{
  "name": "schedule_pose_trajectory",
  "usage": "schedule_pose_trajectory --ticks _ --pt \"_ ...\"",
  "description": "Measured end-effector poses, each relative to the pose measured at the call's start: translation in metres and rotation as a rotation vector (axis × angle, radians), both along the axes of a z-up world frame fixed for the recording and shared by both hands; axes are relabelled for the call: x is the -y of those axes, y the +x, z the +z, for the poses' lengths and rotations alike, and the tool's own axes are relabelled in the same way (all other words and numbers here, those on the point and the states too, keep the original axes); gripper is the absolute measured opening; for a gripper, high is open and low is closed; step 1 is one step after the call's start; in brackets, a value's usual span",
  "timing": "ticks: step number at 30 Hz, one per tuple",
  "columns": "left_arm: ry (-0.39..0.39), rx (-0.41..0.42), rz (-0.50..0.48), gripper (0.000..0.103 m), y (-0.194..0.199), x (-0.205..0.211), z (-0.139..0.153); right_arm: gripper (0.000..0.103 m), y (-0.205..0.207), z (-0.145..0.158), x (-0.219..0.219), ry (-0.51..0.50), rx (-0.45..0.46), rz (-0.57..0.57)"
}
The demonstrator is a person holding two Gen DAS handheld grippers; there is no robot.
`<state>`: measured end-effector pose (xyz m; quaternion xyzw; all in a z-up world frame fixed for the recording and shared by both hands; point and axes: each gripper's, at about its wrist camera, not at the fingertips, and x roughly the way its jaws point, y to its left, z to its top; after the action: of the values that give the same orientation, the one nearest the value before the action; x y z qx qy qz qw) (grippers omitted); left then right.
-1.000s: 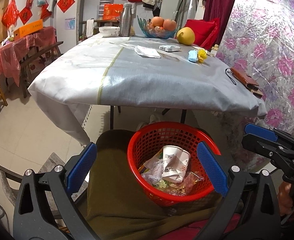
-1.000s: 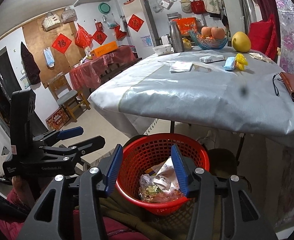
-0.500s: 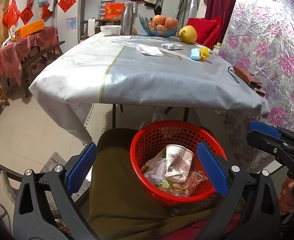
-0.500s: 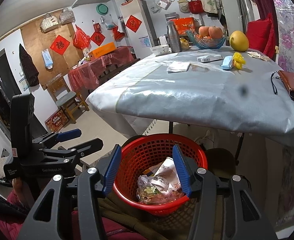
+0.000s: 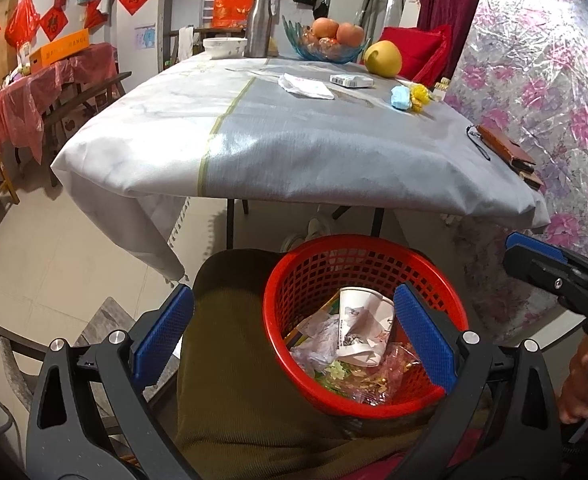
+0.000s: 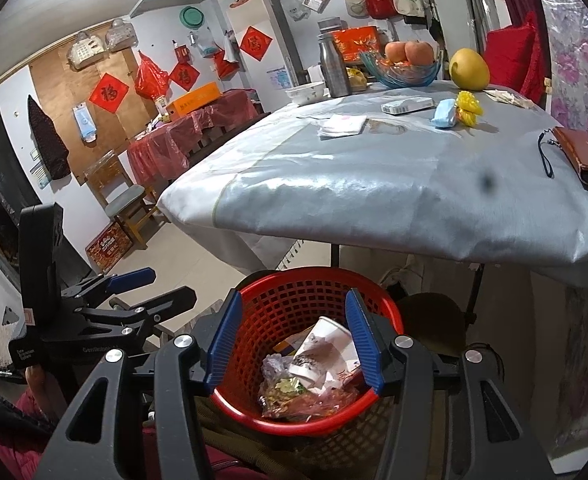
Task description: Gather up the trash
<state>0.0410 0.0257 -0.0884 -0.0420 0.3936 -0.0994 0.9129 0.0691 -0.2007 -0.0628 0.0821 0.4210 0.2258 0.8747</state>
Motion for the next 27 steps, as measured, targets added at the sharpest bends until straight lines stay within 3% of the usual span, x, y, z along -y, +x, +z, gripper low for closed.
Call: schedule_pose_trajectory --ticks 10,13,27 --pt "0.016 -0.014 0.002 0.096 0.027 0.005 0.003 0.054 0.032 -0.003 0.011 -0.008 -0.011 -0.040" --pt "0.018 -0.020 0.000 0.096 0.040 0.006 0.006 0.058 0.045 -0.003 0.014 -0.007 -0.009 -0.050" --pt "0.042 -0.009 -0.027 0.096 0.111 0.020 0.024 0.059 0.109 -0.007 0.032 -0.001 -0.015 -0.099"
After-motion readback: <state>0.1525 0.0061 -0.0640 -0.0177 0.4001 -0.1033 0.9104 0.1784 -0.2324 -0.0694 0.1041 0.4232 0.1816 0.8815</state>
